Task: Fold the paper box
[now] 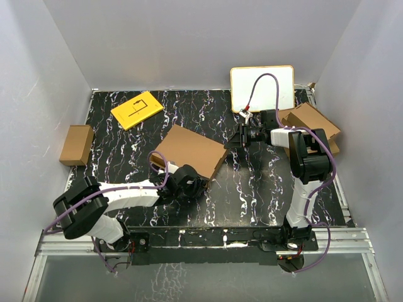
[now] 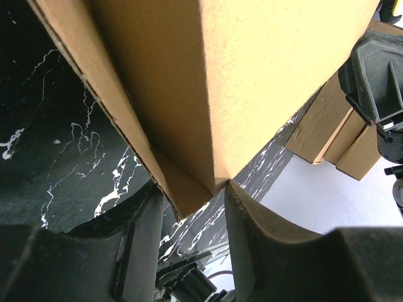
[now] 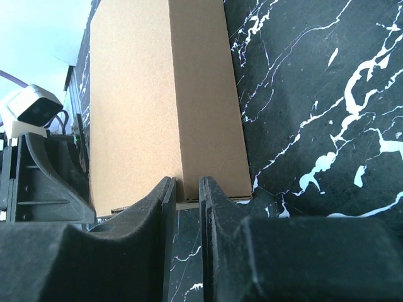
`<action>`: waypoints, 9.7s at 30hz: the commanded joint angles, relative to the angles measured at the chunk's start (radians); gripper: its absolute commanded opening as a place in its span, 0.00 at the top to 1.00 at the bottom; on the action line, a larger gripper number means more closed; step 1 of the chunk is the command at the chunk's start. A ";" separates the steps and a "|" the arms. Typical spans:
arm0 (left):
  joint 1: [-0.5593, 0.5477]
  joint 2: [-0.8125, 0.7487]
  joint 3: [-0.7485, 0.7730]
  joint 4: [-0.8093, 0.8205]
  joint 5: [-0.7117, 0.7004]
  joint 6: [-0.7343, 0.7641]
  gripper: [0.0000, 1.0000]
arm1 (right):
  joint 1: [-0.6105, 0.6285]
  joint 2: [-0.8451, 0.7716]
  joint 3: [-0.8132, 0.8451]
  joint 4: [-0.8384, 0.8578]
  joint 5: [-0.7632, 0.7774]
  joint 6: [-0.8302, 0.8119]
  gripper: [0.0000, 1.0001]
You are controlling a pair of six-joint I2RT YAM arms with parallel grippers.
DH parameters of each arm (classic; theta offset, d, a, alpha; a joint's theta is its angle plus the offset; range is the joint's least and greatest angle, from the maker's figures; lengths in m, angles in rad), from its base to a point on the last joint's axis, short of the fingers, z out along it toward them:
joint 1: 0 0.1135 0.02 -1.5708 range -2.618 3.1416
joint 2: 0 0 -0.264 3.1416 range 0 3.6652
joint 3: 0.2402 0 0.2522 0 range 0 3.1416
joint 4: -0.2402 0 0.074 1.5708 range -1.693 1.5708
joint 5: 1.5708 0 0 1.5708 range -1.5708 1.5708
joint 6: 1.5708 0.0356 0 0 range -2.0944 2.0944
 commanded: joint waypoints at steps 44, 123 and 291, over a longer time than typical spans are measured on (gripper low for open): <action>0.522 -0.403 -0.139 -0.363 0.219 1.049 0.87 | 0.240 0.156 0.599 -0.475 0.490 -0.738 0.75; 0.777 0.238 0.385 -0.354 0.337 1.277 0.85 | 0.287 0.029 0.400 -0.369 0.686 -0.515 0.78; 0.599 0.558 0.713 -0.281 0.604 1.305 1.00 | 0.339 0.062 0.426 -0.586 0.431 -1.298 0.73</action>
